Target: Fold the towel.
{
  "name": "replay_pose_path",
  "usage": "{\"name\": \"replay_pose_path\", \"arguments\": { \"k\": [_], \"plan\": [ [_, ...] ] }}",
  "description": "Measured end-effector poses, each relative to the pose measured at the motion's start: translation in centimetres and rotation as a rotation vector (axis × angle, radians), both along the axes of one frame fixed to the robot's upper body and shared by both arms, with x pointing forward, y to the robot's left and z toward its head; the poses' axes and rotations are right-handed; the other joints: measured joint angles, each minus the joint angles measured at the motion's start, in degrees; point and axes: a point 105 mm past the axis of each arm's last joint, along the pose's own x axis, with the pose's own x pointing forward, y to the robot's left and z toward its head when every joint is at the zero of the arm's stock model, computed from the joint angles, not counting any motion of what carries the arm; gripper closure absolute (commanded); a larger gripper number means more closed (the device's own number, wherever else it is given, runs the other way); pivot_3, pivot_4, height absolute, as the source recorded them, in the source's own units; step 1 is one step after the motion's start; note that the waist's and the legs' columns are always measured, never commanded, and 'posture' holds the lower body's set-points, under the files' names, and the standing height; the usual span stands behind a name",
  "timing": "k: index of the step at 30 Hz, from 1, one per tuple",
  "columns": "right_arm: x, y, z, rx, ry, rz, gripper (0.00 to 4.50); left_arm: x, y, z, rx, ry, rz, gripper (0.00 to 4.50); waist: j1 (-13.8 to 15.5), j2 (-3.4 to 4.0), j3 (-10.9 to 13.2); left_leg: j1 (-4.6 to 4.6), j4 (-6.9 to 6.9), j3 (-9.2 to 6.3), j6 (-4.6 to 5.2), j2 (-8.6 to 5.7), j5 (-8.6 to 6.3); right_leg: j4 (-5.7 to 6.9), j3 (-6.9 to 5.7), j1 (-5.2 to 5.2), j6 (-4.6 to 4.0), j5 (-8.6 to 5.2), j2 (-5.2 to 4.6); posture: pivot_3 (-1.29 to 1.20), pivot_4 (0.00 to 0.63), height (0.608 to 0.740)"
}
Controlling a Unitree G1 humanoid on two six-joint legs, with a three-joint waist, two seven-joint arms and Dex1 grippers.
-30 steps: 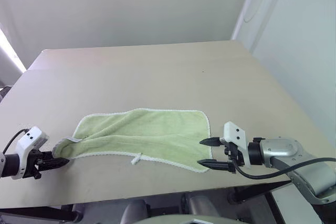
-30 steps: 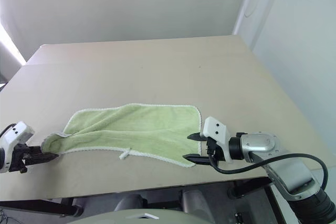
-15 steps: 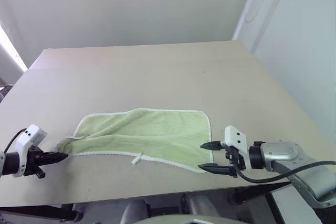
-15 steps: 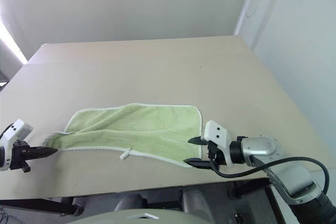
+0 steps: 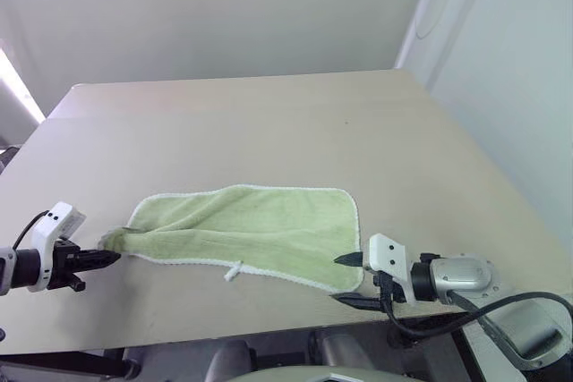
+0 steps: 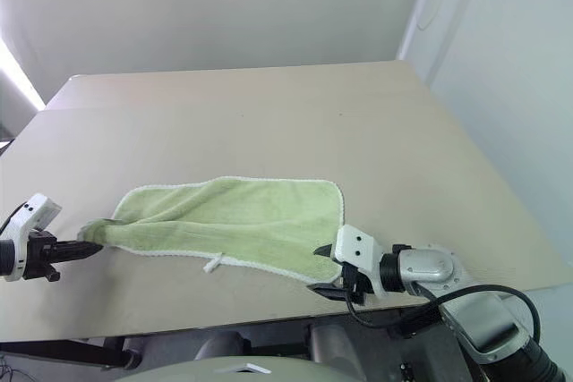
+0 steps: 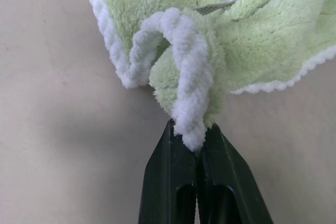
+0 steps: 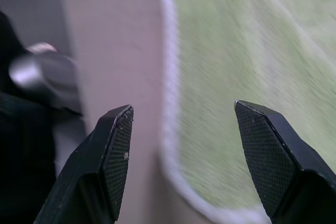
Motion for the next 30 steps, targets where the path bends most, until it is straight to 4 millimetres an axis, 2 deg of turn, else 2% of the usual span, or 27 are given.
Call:
{"name": "replay_pose_path", "arguments": {
  "k": [10, 12, 15, 18, 20, 28, 30],
  "plan": [
    [-0.2, -0.6, -0.3, -0.028, 0.002, 0.016, 1.27, 0.4, -0.6, 0.5, 0.002, -0.013, -0.01, 4.46, -0.07, -0.01, 0.01, 0.02, 0.01, 0.0, 0.0, -0.01, 0.0, 0.0, 0.01, 0.01, 0.0, 0.0, 0.01, 0.0, 0.0, 0.712],
    [0.2, -0.8, -0.4, -0.037, -0.011, 0.005, 1.66, 0.4, -0.6, 0.4, 0.001, -0.007, -0.004, 4.5, -0.08, -0.01, 0.01, 0.03, 0.01, 0.0, 0.0, -0.01, 0.0, 0.0, 0.0, 0.02, 0.0, 0.0, 0.02, 0.0, 0.0, 0.712],
    [0.7, -1.5, -1.0, -0.076, -0.037, -0.007, 2.55, 0.4, -0.8, 0.5, -0.001, -0.007, -0.006, 4.5, -0.07, -0.01, 0.01, 0.02, 0.01, 0.0, 0.0, -0.01, 0.0, 0.0, 0.0, 0.02, 0.0, 0.0, 0.02, 0.0, 0.0, 0.712],
    [0.7, -1.5, -1.0, -0.079, -0.049, 0.012, 3.58, 0.5, -0.9, 0.6, -0.011, -0.004, 0.001, 4.5, -0.01, 0.01, 0.02, 0.0, 0.0, 0.0, 0.0, -0.02, 0.0, 0.01, 0.0, 0.02, 0.0, 0.0, 0.02, 0.0, 0.0, 0.712],
    [0.4, -1.5, -1.1, -0.074, -0.041, 0.023, 4.43, 0.5, -0.9, 0.6, -0.013, 0.0, 0.007, 4.5, -0.02, 0.0, 0.02, 0.0, 0.0, 0.0, 0.0, -0.02, 0.0, 0.01, 0.01, 0.02, 0.0, 0.0, 0.03, 0.0, 0.0, 0.712],
    [-0.8, -1.1, -1.1, -0.014, 0.08, 0.021, 4.47, 0.5, -1.0, 0.8, -0.002, -0.001, 0.005, 4.5, -0.03, 0.0, 0.02, 0.04, 0.03, -0.01, 0.0, -0.01, 0.0, 0.02, 0.01, 0.05, 0.0, 0.0, 0.03, 0.0, 0.0, 0.712],
    [-1.1, -1.2, -0.9, -0.015, 0.104, 0.023, 4.11, 0.6, -1.0, 0.8, -0.001, -0.002, 0.005, 4.5, -0.03, 0.0, 0.02, 0.04, 0.03, -0.01, 0.0, -0.01, 0.0, 0.02, 0.01, 0.05, 0.0, 0.0, 0.03, 0.0, 0.0, 0.712]
  ]
}}
